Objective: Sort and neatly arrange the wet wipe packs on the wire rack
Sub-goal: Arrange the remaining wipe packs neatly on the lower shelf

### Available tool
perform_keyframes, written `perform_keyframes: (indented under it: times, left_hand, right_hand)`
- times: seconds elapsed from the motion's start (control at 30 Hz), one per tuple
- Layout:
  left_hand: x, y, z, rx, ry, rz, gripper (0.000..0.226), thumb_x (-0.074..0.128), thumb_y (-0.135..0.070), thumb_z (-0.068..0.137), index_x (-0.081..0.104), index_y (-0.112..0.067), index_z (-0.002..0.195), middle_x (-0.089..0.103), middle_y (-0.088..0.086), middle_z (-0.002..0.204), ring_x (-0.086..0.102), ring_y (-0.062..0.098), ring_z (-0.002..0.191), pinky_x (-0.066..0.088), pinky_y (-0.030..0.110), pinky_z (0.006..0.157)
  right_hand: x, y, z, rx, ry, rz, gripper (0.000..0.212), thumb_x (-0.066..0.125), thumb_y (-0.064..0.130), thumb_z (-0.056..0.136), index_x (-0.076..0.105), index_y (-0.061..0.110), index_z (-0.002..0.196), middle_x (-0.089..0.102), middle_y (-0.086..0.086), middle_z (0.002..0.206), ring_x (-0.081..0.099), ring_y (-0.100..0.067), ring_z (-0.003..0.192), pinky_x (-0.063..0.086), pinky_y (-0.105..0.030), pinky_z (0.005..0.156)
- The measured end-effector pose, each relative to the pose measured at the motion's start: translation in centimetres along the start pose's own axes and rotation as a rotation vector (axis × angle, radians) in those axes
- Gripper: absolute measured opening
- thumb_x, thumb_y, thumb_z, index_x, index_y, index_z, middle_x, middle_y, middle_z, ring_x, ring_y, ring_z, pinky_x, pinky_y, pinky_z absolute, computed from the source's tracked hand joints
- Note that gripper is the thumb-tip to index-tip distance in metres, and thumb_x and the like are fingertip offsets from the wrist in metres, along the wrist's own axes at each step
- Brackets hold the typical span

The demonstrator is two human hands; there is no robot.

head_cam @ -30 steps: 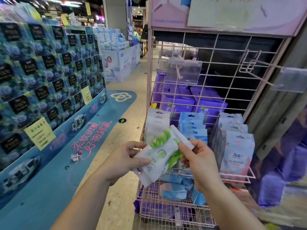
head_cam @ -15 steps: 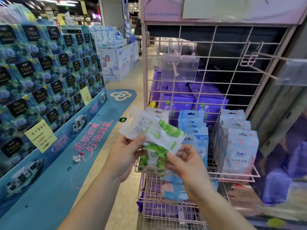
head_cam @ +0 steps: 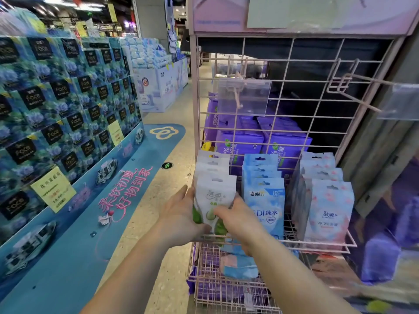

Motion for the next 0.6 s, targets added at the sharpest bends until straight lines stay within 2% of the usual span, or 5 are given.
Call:
perform_keyframes:
  times: [0.1, 0.23, 0.33, 0.4, 0.6]
  left_hand:
    - [1.3, 0.4, 0.1, 0.0, 0.008, -0.199, 0.07, 0.07, -0.049, 0.052, 0.05, -0.043, 0.119, 0.059, -0.01, 0.118, 0.054, 0.018, 0.116, 0.045, 0.047, 0.097]
    - [1.6, 0.1, -0.4, -0.082, -0.199, -0.301, 0.055, 0.073, -0.046, 0.055, 0.043, -0.048, 0.1, 0.059, -0.016, 0.103, 0.054, 0.02, 0.108, 0.045, 0.047, 0.092]
    - [1.7, 0.2, -0.2, -0.137, -0.203, -0.096, 0.079, 0.062, -0.067, 0.05, 0.045, -0.044, 0.123, 0.052, -0.003, 0.133, 0.04, 0.029, 0.131, 0.038, 0.051, 0.102]
    - [1.7, 0.4, -0.3, -0.178, -0.056, -0.002, 0.097, 0.06, -0.074, 0.057, 0.031, -0.04, 0.142, 0.02, 0.007, 0.158, 0.011, 0.028, 0.147, 0.019, 0.05, 0.115]
    - [1.5, -0.1, -0.5, -0.119, 0.086, -0.041, 0.072, 0.057, -0.068, 0.074, 0.037, -0.045, 0.14, 0.0, 0.008, 0.161, -0.005, 0.026, 0.148, 0.009, 0.047, 0.119]
  right_hand:
    - [0.7, 0.0, 1.1, 0.0, 0.033, 0.031, 0.059, 0.064, 0.009, 0.076, 0.041, 0.029, 0.127, 0.065, 0.003, 0.115, 0.061, -0.017, 0.103, 0.053, -0.037, 0.092]
    - [0.8, 0.2, 0.5, -0.15, -0.034, 0.015, 0.065, 0.059, 0.005, 0.087, 0.033, 0.041, 0.134, 0.064, 0.009, 0.113, 0.06, -0.003, 0.094, 0.046, -0.002, 0.063]
    - [1.0, 0.3, 0.5, -0.226, -0.074, -0.046, 0.072, 0.056, 0.002, 0.086, 0.03, 0.041, 0.141, 0.065, 0.009, 0.117, 0.061, -0.011, 0.102, 0.048, -0.016, 0.074]
    - [1.1, 0.0, 0.9, -0.18, -0.077, -0.022, 0.08, 0.054, 0.0, 0.082, 0.027, 0.045, 0.142, 0.066, 0.009, 0.115, 0.062, -0.013, 0.099, 0.054, -0.03, 0.082]
    - [1.1, -0.5, 1.8, -0.046, -0.059, 0.127, 0.089, 0.053, 0.0, 0.074, 0.022, 0.045, 0.145, 0.064, 0.006, 0.121, 0.063, -0.016, 0.1, 0.058, -0.043, 0.085]
Point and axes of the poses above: each hand's wrist, its own z-axis towards the middle knuckle, its own x-axis out of the palm, y = z × x, the point moved 1 cm from there along z, towards the middle knuckle
